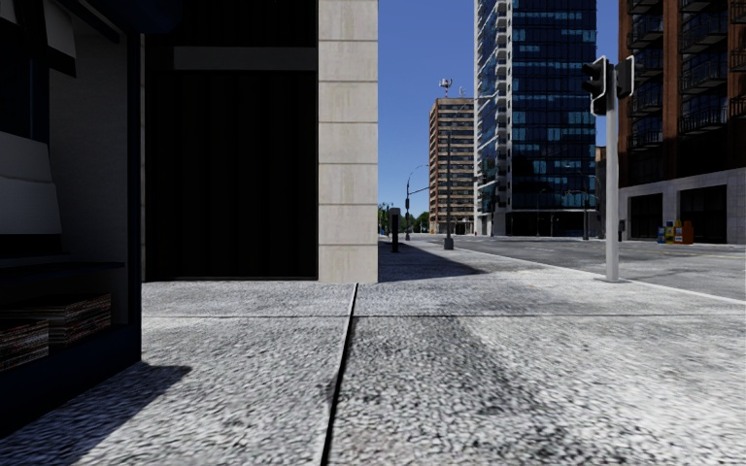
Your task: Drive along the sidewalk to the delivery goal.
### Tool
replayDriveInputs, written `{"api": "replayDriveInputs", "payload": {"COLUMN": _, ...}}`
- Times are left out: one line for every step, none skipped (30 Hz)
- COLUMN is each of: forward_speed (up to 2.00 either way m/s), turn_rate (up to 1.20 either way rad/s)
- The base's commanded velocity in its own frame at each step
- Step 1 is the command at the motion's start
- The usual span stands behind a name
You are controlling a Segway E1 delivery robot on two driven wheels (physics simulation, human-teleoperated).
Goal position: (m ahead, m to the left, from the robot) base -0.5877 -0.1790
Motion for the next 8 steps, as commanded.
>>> {"api": "replayDriveInputs", "payload": {"forward_speed": 0.00, "turn_rate": 0.00}}
{"api": "replayDriveInputs", "payload": {"forward_speed": 0.00, "turn_rate": 0.00}}
{"api": "replayDriveInputs", "payload": {"forward_speed": 0.00, "turn_rate": 0.00}}
{"api": "replayDriveInputs", "payload": {"forward_speed": 0.00, "turn_rate": 0.00}}
{"api": "replayDriveInputs", "payload": {"forward_speed": 0.00, "turn_rate": 0.00}}
{"api": "replayDriveInputs", "payload": {"forward_speed": 0.00, "turn_rate": 0.00}}
{"api": "replayDriveInputs", "payload": {"forward_speed": 0.00, "turn_rate": 0.00}}
{"api": "replayDriveInputs", "payload": {"forward_speed": 0.00, "turn_rate": 0.00}}
